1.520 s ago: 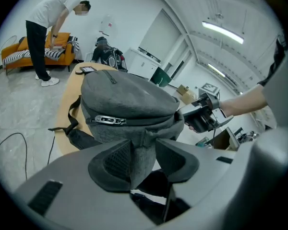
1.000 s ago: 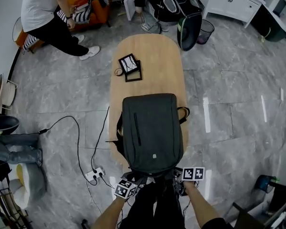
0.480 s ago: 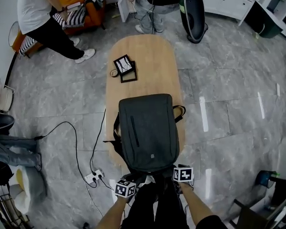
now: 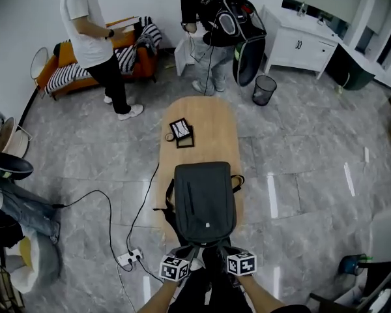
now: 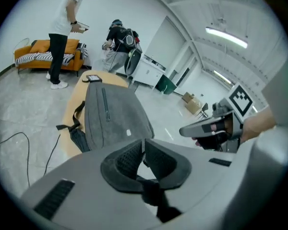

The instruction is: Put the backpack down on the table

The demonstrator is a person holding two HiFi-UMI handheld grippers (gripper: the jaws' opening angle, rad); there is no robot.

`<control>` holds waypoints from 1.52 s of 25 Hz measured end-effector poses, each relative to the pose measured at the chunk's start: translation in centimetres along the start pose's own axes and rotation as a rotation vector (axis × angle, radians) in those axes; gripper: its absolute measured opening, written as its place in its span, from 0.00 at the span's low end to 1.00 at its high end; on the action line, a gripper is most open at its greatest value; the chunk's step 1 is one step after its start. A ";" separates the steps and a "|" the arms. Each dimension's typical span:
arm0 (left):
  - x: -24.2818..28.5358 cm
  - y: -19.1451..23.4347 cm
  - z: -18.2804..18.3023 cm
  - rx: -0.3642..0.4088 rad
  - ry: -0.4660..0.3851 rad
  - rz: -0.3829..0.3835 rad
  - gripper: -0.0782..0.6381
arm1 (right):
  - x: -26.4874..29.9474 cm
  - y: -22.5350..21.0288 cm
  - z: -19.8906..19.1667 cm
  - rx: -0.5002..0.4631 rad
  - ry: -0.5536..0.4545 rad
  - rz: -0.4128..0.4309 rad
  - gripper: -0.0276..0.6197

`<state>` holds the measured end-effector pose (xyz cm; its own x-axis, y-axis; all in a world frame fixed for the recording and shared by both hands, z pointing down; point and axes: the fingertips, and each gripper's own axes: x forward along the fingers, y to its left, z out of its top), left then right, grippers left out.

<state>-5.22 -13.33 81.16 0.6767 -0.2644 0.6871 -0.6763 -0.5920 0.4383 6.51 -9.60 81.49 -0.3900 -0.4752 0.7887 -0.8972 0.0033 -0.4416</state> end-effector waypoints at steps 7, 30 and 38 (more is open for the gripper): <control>-6.8 -5.4 8.6 0.095 -0.208 0.076 0.14 | -8.3 6.3 6.8 -0.139 -0.271 -0.068 0.06; -10.5 -11.7 10.2 0.121 -0.320 0.165 0.15 | -16.2 9.2 7.6 -0.257 -0.424 -0.046 0.06; -10.6 -11.0 10.4 0.128 -0.315 0.159 0.14 | -15.6 10.1 7.9 -0.273 -0.426 -0.044 0.06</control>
<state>-1.93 -11.91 63.05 0.6362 -0.5702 0.5197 -0.7517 -0.6099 0.2511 5.22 -9.10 61.31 -0.2823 -0.7967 0.5343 -0.9546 0.1780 -0.2388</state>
